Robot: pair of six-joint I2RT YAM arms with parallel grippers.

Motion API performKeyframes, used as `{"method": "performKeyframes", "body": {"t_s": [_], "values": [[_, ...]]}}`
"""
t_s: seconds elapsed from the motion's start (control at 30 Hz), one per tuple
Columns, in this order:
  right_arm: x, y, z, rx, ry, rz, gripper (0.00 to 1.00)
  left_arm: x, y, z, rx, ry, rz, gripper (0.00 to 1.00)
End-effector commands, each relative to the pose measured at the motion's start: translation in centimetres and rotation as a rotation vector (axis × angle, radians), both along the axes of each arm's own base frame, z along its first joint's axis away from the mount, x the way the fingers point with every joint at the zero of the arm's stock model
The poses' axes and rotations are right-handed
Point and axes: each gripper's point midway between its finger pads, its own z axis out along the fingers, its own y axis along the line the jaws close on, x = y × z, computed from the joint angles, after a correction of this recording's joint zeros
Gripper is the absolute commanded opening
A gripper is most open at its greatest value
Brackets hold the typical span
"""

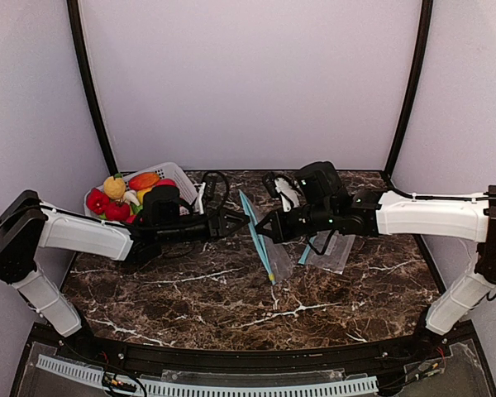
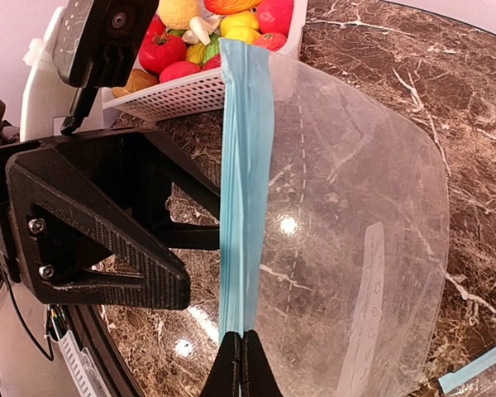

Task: Place the food in the zip-top bag and seal the zipper
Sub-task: Open the zipper food storage bag at the center of the board.

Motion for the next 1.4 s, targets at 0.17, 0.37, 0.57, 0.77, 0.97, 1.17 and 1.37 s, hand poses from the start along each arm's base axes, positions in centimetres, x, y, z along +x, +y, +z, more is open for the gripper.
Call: {"method": "performKeyframes", "body": {"t_s": [0.17,0.37,0.57,0.77,0.97,1.17,1.37], "values": [[-0.1,0.9,1.4,0.039,-0.025,0.017,0.00,0.3,-1.4,0.3,-0.001,-0.010,-0.010,0.39],[0.1,1.0,1.8,0.037,-0.030,0.007,0.00,0.9,-1.3,-1.0,0.093,0.001,0.046,0.33],[0.5,1.2,2.3,0.017,-0.030,0.002,0.00,0.7,-1.8,-1.5,0.109,0.036,0.048,0.33],[1.7,0.3,1.8,-0.071,-0.022,-0.072,0.00,1.1,-0.7,-3.0,0.198,0.098,0.112,0.11],[3.9,-2.6,0.4,-0.221,0.001,-0.286,0.00,1.6,2.3,-4.3,0.406,0.106,0.215,0.01],[5.4,-4.2,1.4,-0.299,-0.050,-0.401,0.00,1.6,5.4,-4.6,0.581,0.133,0.311,0.01],[5.7,-6.1,2.4,-0.424,0.005,-0.509,0.00,0.7,6.0,-2.8,0.576,0.267,0.353,0.01]]}}
